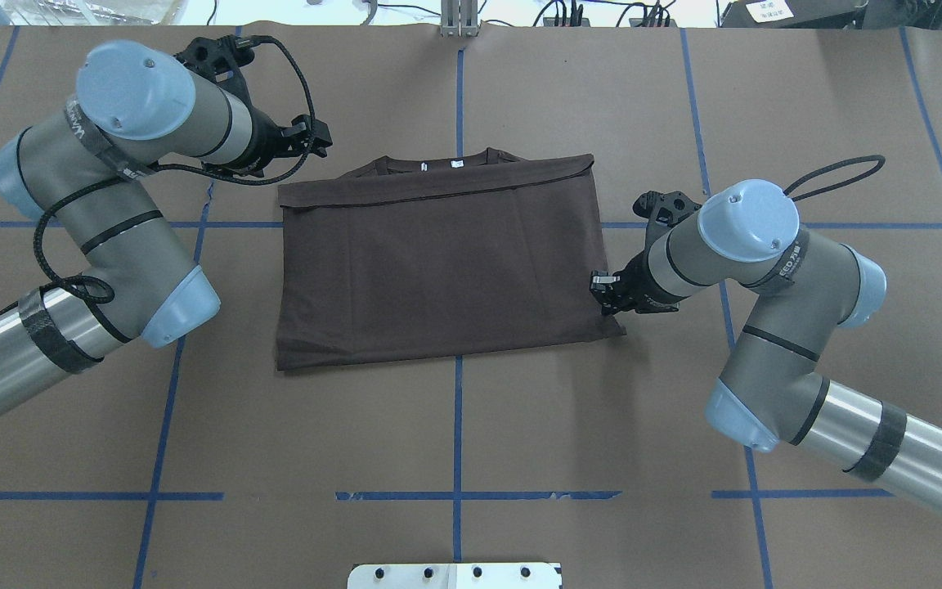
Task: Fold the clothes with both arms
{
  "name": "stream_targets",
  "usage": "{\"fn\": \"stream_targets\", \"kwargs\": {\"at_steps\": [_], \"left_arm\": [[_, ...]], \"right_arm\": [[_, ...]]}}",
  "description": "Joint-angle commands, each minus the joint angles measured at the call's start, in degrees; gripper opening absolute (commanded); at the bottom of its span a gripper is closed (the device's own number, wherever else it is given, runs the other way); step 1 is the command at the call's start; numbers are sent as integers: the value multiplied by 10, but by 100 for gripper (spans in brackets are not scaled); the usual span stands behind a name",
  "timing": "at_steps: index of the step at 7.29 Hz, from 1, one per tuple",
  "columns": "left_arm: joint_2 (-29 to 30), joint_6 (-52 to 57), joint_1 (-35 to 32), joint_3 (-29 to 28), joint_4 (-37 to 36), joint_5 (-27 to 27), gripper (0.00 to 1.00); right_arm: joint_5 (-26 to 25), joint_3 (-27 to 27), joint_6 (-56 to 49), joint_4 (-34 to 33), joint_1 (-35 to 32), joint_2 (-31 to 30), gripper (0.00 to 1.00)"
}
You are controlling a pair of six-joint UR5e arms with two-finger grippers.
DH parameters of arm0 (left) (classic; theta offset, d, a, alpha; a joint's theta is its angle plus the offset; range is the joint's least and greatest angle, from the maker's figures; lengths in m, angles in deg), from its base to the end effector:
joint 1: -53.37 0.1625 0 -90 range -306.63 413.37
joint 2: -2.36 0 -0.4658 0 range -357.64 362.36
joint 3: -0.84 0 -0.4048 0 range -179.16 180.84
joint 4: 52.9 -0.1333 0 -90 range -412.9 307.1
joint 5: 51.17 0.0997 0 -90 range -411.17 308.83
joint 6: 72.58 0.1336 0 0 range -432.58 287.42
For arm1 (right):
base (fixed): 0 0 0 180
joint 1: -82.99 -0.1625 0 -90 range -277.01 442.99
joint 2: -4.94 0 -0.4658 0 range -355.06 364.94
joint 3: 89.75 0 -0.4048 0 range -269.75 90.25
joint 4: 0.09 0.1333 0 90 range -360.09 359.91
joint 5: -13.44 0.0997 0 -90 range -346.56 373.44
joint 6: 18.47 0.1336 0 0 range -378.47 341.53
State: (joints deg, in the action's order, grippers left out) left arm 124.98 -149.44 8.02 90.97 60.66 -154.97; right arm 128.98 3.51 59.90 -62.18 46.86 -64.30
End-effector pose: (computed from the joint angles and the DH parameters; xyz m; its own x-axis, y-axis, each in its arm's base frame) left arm 0.4583 -0.6083 0.3249 0.5050 -0.1970 -0.8403 0.4483 0.8918 0.0603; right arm -0.5137 -0.4687 0.4291 0.5398 0.1689 0.8247 -0.1522 0.9831 -0.1017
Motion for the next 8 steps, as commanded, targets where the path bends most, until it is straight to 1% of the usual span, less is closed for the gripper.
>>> {"fn": "stream_targets", "kwargs": {"at_steps": [1, 2, 3, 5, 6, 7, 8], "left_arm": [[1, 0, 0, -1, 1, 0, 99], [1, 0, 0, -1, 1, 0, 99], [1, 0, 0, -1, 1, 0, 99], [2, -2, 0, 0, 1, 0, 99], [5, -3, 0, 0, 1, 0, 99], [5, -3, 0, 0, 1, 0, 99], [5, -2, 0, 0, 1, 0, 99]], "right_arm": [[18, 28, -2, 0, -2, -11, 0], [36, 70, -2, 11, -2, -46, 0], [57, 123, -1, 12, 4, -94, 0], [52, 234, 5, 14, 95, -210, 0], [52, 267, 6, 14, 149, -247, 0], [53, 288, 7, 14, 192, -267, 0], [58, 296, 19, 14, 215, -270, 79]]}}
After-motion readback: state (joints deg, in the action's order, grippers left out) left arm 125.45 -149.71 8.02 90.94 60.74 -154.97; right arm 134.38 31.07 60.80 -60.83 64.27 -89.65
